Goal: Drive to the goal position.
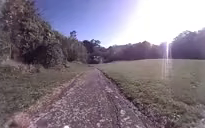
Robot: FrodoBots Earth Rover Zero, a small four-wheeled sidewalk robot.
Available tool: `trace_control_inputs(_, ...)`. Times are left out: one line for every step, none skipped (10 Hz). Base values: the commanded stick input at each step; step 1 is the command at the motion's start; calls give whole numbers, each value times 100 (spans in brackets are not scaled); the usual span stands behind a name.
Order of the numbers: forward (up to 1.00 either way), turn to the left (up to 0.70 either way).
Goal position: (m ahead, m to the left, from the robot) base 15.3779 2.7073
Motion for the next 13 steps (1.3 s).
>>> trace_control_inputs(5,0)
trace_control_inputs(5,0)
trace_control_inputs(5,0)
trace_control_inputs(5,0)
trace_control_inputs(5,0)
trace_control_inputs(5,0)
trace_control_inputs(5,0)
trace_control_inputs(5,0)
trace_control_inputs(5,0)
trace_control_inputs(5,0)
trace_control_inputs(5,0)
trace_control_inputs(5,0)
trace_control_inputs(5,0)
